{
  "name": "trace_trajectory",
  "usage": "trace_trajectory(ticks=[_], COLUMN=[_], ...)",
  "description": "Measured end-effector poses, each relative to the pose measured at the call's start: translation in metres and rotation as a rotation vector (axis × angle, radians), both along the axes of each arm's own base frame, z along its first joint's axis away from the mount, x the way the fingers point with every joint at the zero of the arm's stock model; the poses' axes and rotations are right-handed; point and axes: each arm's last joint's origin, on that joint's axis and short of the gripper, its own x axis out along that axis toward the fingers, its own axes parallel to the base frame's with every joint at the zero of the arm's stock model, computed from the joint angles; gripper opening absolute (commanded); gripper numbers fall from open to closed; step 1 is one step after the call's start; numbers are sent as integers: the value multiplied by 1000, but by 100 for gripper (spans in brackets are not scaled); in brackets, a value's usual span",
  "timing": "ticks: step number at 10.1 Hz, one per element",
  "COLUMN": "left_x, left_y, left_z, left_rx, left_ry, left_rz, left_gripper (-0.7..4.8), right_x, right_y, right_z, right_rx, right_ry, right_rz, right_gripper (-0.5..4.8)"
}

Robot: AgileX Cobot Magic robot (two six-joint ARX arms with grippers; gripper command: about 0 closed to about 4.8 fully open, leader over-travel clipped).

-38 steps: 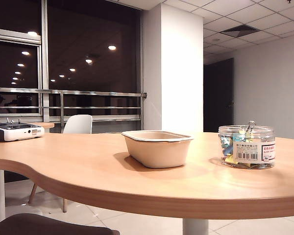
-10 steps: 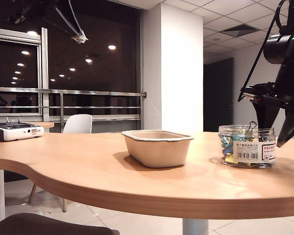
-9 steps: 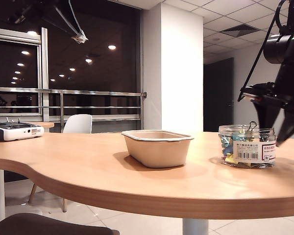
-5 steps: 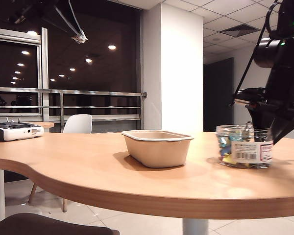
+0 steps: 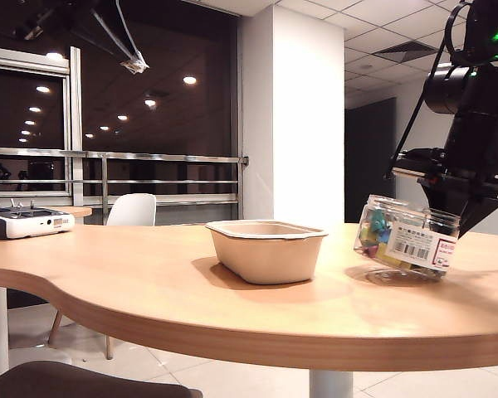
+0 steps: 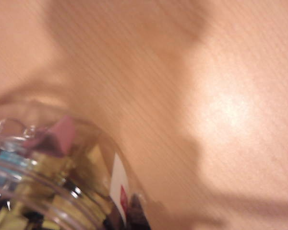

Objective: Pick up the box filled with clips, pour some clips from it into the rectangular paper box, and then put the clip box back on the table.

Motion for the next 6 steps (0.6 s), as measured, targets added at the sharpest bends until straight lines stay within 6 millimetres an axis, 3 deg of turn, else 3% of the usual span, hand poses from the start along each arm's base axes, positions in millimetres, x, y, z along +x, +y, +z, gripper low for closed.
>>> trace_trajectory(ticks=[2, 4, 5, 6], left_x=[0, 0, 0, 0], left_y=[0, 0, 0, 0], left_z=[0, 0, 0, 0], left_rx=[0, 0, 0, 0], left_ry=[0, 0, 0, 0], left_rz=[0, 0, 0, 0], left_gripper=[-6, -6, -6, -6], right_x=[4, 14, 21, 24], right_y=[0, 8, 32, 43], right_z=[8, 31, 54, 62], right_rx=[1, 8, 17, 25], right_ry=[-20, -96, -205, -264], right_rz=[-1, 13, 69, 91], right_gripper=[-1, -1, -1, -1])
